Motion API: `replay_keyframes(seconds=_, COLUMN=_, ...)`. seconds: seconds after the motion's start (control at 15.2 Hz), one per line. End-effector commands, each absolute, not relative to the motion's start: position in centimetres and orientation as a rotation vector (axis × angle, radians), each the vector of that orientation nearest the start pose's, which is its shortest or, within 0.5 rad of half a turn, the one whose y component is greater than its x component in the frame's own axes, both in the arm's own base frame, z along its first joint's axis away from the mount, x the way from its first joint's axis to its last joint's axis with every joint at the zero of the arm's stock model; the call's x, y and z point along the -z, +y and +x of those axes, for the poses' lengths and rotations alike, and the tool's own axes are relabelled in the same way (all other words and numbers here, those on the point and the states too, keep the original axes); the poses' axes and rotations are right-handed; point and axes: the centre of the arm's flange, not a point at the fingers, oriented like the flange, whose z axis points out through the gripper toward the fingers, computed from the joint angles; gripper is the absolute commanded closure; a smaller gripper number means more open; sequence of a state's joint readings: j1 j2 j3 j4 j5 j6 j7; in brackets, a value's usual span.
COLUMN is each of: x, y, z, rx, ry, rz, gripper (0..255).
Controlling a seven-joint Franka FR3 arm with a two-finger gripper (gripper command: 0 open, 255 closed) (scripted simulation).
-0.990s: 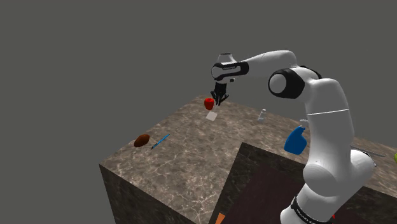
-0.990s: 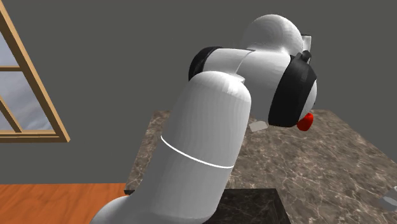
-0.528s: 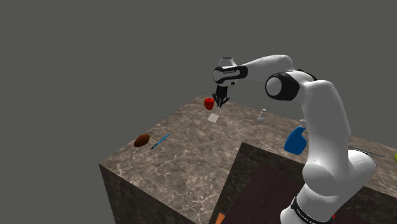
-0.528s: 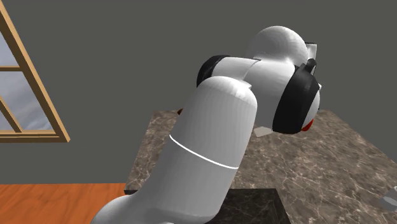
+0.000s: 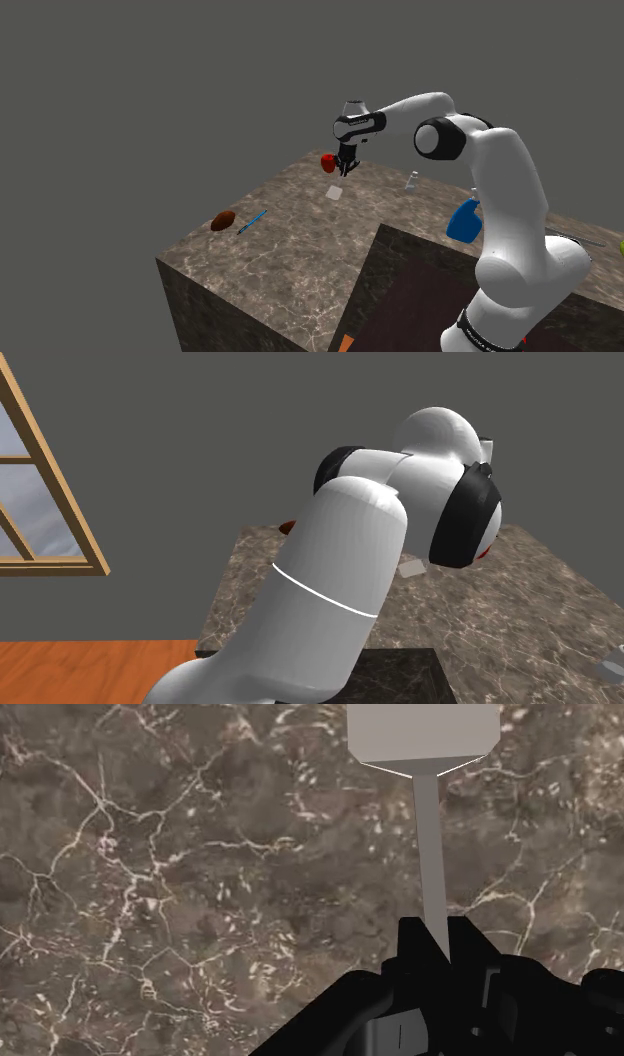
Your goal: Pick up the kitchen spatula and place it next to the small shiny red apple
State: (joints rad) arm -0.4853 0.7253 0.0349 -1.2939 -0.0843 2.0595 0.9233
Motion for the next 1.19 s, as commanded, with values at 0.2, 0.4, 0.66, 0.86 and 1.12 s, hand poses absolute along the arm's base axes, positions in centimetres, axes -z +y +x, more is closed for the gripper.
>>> replay_keyframes(seconds=0.2, x=-29.3, y=-33.3, z=66.7, rx=0.083, ry=1.982, rz=-2.489, gripper=255)
replay_keyframes(seconds=0.4, x=-27.7, y=-33.3, z=66.7, rx=0.083, ry=1.982, rz=-2.489, gripper=255)
replay_keyframes(seconds=0.66, x=-25.6, y=-33.3, z=66.7, rx=0.083, ry=1.982, rz=-2.489, gripper=255)
replay_keyframes(seconds=0.86, x=-24.0, y=-33.3, z=66.7, rx=0.083, ry=1.982, rz=-2.489, gripper=255)
replay_keyframes(seconds=1.12, x=-22.4, y=-33.3, z=66.7, rx=0.083, ry=1.982, rz=-2.489, gripper=255)
